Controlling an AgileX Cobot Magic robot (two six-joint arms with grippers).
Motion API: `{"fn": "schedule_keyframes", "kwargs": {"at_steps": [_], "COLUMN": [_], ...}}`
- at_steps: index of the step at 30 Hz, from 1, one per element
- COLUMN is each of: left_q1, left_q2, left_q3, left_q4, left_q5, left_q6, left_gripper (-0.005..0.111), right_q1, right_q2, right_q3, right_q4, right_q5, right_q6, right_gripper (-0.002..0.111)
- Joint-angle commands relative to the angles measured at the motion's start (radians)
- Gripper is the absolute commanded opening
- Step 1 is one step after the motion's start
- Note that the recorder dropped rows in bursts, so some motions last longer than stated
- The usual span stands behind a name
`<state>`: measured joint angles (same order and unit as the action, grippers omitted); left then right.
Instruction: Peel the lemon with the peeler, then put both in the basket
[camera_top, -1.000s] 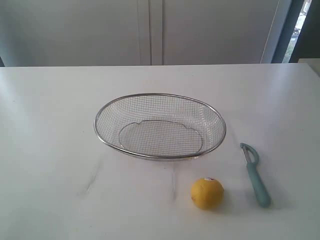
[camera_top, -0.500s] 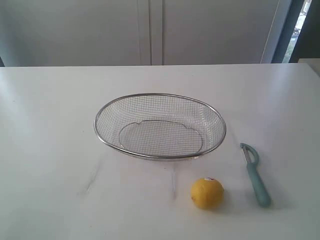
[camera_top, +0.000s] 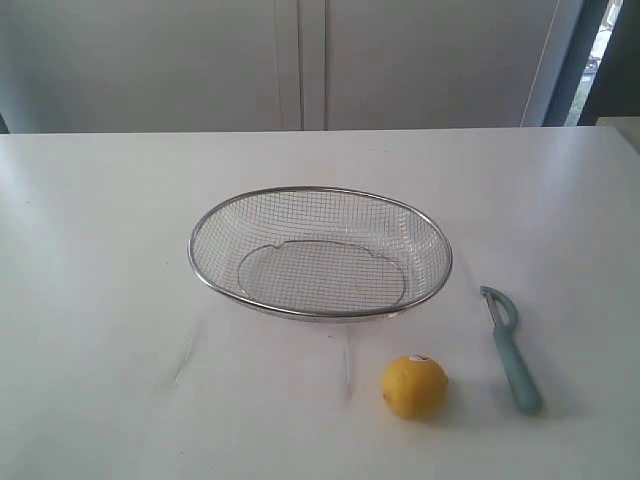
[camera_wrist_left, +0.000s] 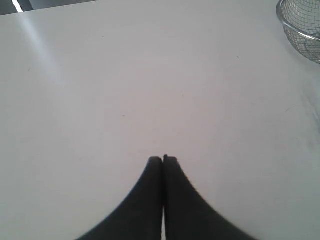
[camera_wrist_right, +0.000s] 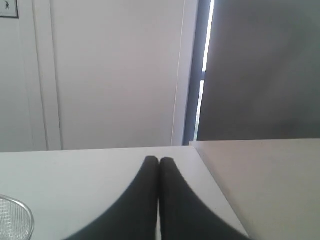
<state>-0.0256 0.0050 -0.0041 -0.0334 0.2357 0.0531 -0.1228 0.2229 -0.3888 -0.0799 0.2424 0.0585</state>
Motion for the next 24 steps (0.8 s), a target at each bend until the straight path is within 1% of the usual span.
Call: {"fn": "schedule_keyframes", "kwargs": {"at_steps": [1,11,17,24], "left_q1": [0.002,0.002,0.002,0.002], "left_q2": [-0.005,-0.005,-0.005,-0.005], "left_q3": [0.004,0.004,0.004,0.004], "left_q4": [-0.003,-0.003,-0.003,-0.003], "left_q5": [-0.003,-0.003,-0.003,-0.003], "left_q6": [0.001,0.001,0.001,0.001], "left_gripper": [0.0,0.0,0.0,0.0], "right_q1": [-0.008,-0.008,-0.008,-0.008], "right_q2": [0.077,0.306,0.387,0.392], "right_q3": [-0.062,-0.244,-0.305,-0.308], "right_q4": [-0.002,-0.002,-0.002,-0.002], "right_q5": [0.07,0.297,0.297,0.272], "right_q6": [0.0,0.002,0.002,0.002], "right_gripper": [0.0,0.0,0.0,0.0]}}
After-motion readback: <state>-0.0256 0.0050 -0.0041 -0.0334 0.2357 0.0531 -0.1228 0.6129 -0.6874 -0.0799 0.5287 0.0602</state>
